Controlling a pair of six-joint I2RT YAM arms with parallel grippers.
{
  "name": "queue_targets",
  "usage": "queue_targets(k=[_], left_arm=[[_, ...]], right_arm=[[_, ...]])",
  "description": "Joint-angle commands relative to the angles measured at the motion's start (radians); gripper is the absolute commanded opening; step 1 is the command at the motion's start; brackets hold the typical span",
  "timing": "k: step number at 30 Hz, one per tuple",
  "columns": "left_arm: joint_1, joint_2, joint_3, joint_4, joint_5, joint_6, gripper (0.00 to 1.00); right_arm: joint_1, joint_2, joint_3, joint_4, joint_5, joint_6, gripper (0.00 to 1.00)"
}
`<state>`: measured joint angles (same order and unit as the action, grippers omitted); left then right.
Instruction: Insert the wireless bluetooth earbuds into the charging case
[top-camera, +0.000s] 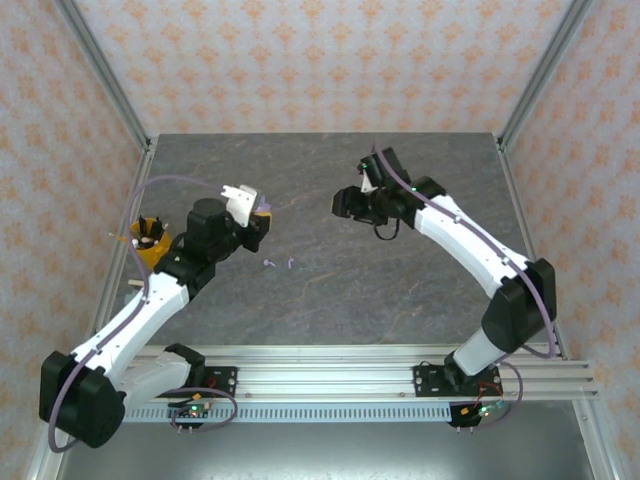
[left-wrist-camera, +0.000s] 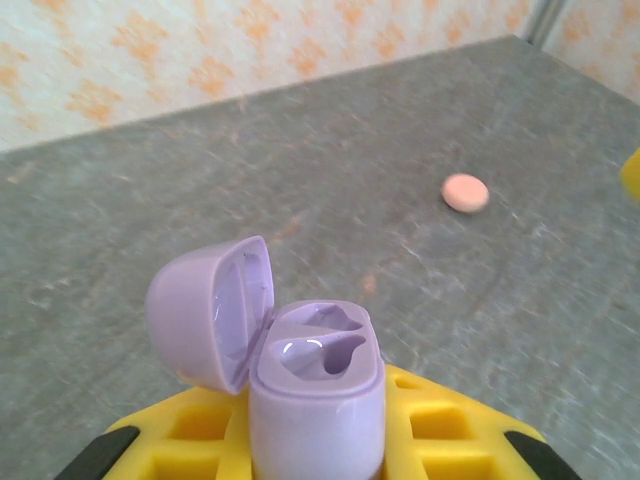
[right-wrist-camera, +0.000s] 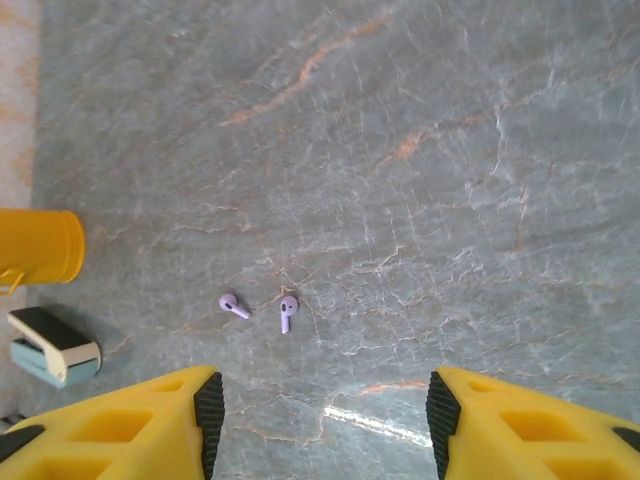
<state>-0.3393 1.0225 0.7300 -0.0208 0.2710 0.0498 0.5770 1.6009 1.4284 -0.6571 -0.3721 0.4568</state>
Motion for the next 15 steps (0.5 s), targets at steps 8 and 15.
queue_targets(k=[8,15], left_arm=[[0.011,-0.019,-0.125,0.437,0.239,0.025,0.00],[0.011,-0.070,-0.195,0.567,0.357,-0.002,0.00]], right_arm=[[0.129,0.272,0.125,-0.063,0.197,0.249,0.55],[0.161,0.364,0.168,-0.045,0.209,0.325,0.54]])
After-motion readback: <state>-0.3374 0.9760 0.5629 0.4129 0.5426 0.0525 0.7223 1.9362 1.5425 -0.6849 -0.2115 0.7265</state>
